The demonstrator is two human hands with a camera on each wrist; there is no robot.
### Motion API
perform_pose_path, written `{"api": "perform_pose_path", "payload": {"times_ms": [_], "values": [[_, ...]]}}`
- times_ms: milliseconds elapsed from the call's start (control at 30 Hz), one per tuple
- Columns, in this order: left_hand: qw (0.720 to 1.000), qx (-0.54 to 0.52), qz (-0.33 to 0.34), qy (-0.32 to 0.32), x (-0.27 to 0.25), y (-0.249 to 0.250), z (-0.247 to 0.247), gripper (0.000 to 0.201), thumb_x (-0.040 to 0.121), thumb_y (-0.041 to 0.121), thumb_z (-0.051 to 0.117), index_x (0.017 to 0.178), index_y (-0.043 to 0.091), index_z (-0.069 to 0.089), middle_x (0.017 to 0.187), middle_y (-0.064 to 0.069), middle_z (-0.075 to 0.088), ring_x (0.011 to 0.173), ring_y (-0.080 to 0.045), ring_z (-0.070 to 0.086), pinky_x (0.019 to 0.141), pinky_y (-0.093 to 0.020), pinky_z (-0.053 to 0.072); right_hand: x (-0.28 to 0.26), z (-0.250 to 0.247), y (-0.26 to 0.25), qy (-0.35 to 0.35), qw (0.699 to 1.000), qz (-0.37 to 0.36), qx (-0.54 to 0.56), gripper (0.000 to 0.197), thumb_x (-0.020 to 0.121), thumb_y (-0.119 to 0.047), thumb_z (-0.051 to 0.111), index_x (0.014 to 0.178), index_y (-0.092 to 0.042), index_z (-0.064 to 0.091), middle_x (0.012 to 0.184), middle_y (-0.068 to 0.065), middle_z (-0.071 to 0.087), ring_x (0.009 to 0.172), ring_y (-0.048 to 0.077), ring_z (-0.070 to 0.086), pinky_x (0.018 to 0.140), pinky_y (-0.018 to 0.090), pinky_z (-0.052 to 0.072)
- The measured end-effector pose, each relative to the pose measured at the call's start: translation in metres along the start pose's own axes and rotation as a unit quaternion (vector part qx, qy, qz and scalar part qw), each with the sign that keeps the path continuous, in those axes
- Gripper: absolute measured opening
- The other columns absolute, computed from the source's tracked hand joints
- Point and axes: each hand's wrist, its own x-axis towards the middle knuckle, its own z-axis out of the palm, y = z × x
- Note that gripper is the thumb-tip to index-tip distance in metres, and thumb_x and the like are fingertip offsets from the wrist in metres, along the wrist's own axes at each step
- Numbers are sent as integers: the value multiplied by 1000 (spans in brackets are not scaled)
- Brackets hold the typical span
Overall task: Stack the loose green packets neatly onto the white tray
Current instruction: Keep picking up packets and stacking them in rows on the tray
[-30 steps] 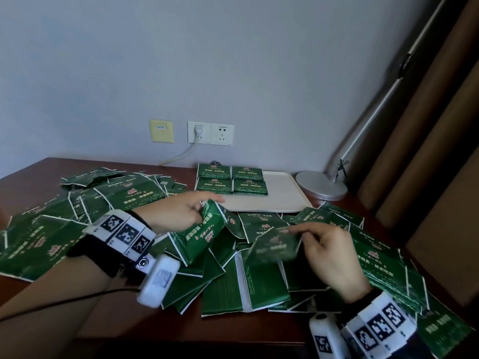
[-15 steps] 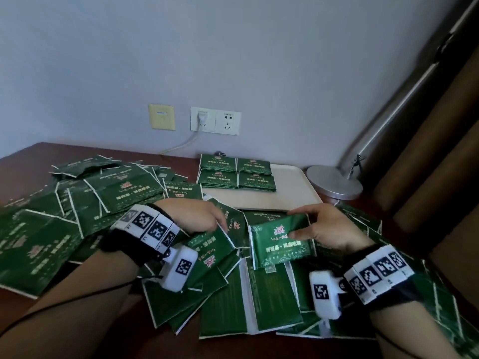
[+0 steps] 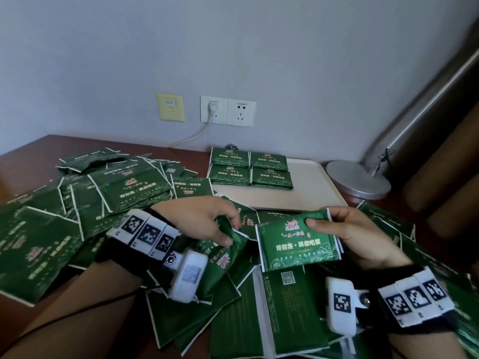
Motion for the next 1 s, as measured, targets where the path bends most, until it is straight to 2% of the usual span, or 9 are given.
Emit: {"api": "perform_pose_path", "payload": {"times_ms": [67,233,433,567,633,733,800,867,1000], "values": [[994,-96,45,28,-6,-5,-3,17,89,14,70,88,28,61,130,16,62,121,-10,58,105,-37,41,-2,2,2,-3,1000,-13,2,27,66,-23,87,85,-7,77,89,13,74,84,19,69,80,28,48],[954,-261,141,50,-14,-13,-3,6,88,12,66,91,17,64,127,-17,65,115,-52,57,96,-66,45,-3,5,5,-12,1000,-23,-1,40,63,-37,85,87,-8,74,90,16,71,85,23,64,88,39,44],[905,-382,150,110,-7,-16,3,48,83,31,76,97,-10,54,98,-29,66,84,-30,66,73,-37,55,-6,12,4,-21,999,-19,23,50,59,-43,89,90,-8,73,99,31,66,90,29,62,92,43,43],[877,-410,64,243,-5,-7,7,29,90,33,70,93,6,57,79,-7,66,71,-22,63,58,-31,50,-4,13,1,2,999,0,51,41,73,-42,83,92,-8,69,87,18,70,73,24,67,66,31,55],[870,-406,4,280,-4,-7,8,31,92,41,61,93,11,54,81,-11,62,69,-29,62,54,-33,44,-7,16,-4,34,996,21,75,31,84,-31,67,98,-5,61,78,17,69,52,24,64,37,24,45],[831,-459,-38,312,-4,-2,1,16,99,29,56,93,15,53,82,-11,57,72,-30,57,66,-42,41,-14,15,-13,90,992,18,88,26,88,-32,59,100,-8,55,70,15,65,35,22,50,28,14,28],[811,-484,-45,327,-2,5,-14,9,100,11,53,102,20,51,90,-10,55,71,-24,54,54,-34,43,-15,9,-25,122,988,-2,95,20,94,-28,57,100,-9,54,67,13,62,32,19,45,28,13,27],[808,-484,-38,334,4,9,-32,37,98,-4,49,117,27,46,112,-13,52,84,-25,54,47,-27,50,-9,3,-42,143,984,-21,101,14,97,-18,56,105,-7,53,65,12,60,33,17,46,28,14,29],[839,-421,-63,339,30,17,-65,42,95,-10,46,110,25,65,146,0,35,105,-24,55,59,-28,58,32,-12,-72,137,988,10,76,20,94,1,57,113,-6,55,74,9,71,47,20,61,32,19,41]]}}
